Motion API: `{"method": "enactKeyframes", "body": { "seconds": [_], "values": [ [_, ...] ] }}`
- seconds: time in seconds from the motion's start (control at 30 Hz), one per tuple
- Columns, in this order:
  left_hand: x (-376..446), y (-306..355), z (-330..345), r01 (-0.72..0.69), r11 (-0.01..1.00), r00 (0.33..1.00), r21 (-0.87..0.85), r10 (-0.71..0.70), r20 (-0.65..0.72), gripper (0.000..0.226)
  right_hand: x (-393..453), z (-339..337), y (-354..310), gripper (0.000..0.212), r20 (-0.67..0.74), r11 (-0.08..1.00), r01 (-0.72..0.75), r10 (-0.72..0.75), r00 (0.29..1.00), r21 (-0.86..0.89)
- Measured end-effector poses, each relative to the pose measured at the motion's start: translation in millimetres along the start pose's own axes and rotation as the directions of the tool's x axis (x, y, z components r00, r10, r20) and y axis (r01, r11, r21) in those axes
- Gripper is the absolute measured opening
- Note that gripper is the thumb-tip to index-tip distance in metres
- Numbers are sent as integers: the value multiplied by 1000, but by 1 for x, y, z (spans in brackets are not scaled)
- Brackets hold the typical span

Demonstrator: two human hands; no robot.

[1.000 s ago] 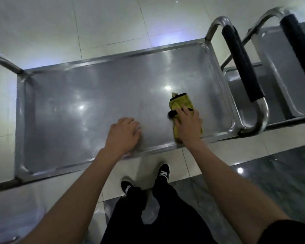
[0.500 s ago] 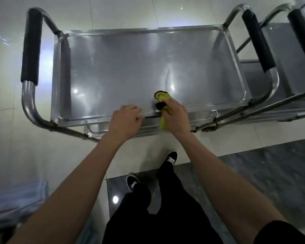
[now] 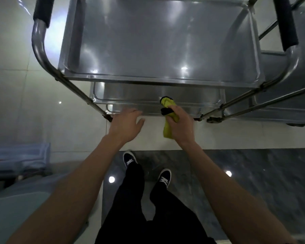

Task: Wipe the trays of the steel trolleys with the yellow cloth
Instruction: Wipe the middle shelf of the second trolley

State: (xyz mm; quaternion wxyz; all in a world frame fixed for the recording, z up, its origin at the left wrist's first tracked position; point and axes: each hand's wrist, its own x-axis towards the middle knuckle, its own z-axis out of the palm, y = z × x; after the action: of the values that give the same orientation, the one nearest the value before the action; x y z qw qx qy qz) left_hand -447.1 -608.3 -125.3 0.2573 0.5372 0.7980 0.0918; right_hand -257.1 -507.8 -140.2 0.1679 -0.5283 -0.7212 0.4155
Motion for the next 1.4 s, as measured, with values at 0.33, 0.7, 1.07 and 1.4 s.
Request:
{"method": "enactKeyframes", "body": {
  "seconds": [0.33,0.7,1.07,1.4],
  "values": [
    [5,-28,76,12,999,998,34,-15,66,45,4,30,72,36,-38,996,-58,61,997,72],
    [118,-72,177,-120,993,993,23,120,-8,47,87,81,185,45,-140,996,-24,35,990,81],
    [251,-53,255,-264,956,942,129,285,-179,47,188,113,262,42,-277,986,147,-163,947,-75],
    [316,-68,288,-286,930,862,230,355,-362,30,273,136,277,37,-327,933,291,-348,879,-210]
  ]
}}
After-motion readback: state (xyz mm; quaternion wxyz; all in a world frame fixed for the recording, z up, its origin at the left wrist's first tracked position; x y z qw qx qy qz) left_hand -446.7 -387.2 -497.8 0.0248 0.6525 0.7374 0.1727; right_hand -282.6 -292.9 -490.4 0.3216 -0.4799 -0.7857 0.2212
